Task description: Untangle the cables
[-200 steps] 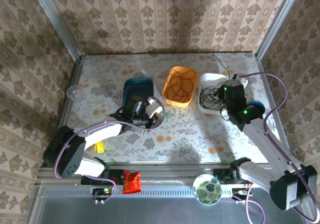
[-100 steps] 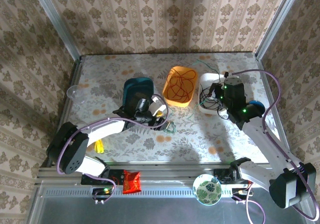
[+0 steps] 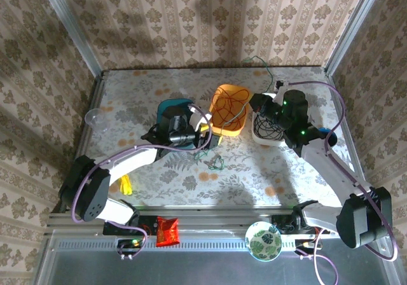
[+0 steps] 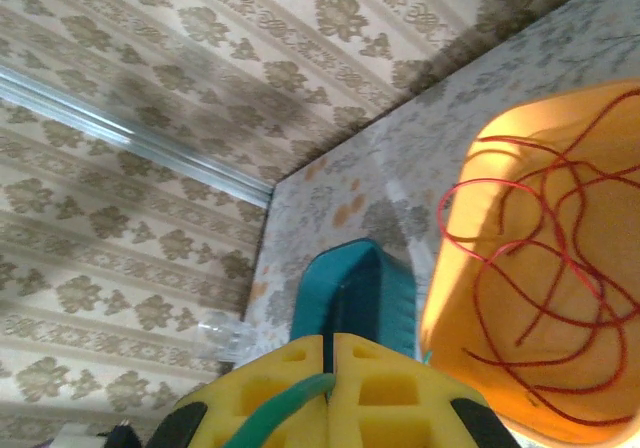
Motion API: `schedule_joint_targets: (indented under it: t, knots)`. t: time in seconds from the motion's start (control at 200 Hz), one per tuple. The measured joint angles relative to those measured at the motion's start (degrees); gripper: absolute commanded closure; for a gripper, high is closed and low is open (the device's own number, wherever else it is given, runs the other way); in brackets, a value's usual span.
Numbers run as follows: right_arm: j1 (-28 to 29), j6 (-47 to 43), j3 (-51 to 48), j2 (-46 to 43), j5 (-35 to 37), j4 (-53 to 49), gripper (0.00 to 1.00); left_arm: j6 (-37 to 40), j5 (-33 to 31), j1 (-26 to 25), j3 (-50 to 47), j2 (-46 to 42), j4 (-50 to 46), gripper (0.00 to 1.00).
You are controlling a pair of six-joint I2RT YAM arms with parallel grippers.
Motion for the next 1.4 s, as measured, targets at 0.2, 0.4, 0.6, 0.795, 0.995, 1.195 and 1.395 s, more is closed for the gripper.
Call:
schedule_joint_targets:
  t: [0.2, 0.4, 0.6, 0.795, 0.995, 1.195, 1.395]
  knots:
    - [0.4, 1.1, 0.0, 0.3, -3.0, 1.9, 1.00, -1.9, 1.6, 0.0, 0.6, 1.7, 1.9, 0.45]
    - [3.5, -1.4, 2.2, 1.2, -3.5, 0.6, 1.00, -3.1, 3.9, 0.0, 1.6, 3.9, 2.1, 0.82]
    - [10.3, -13.8, 11.2, 3.3, 1.4, -11.4, 1.00, -4.1, 3.2, 2.1, 1.4, 2.7, 2.4, 0.99]
    - [13.2, -23.7, 13.6, 6.9, 10.3, -22.0, 1.00, -7.8, 3.3, 7.8, 0.2, -2.3, 4.5, 1.00]
    - [19.6, -32.3, 15.5, 13.3, 19.1, -30.1, 1.00, -9.0, 6.9, 8.3, 0.2, -4.4, 4.5, 1.00]
    - [23.2, -36.7, 21.7, 20.2, 26.7, -35.7, 1.00, -9.6, 8.8, 8.7, 0.2, -4.4, 2.7, 1.00]
    - [23.6, -36.5, 25.2, 24.6, 27.4, -37.9, 1.00, -9.9, 8.7, 9.4, 0.2, -4.6, 0.4, 0.73]
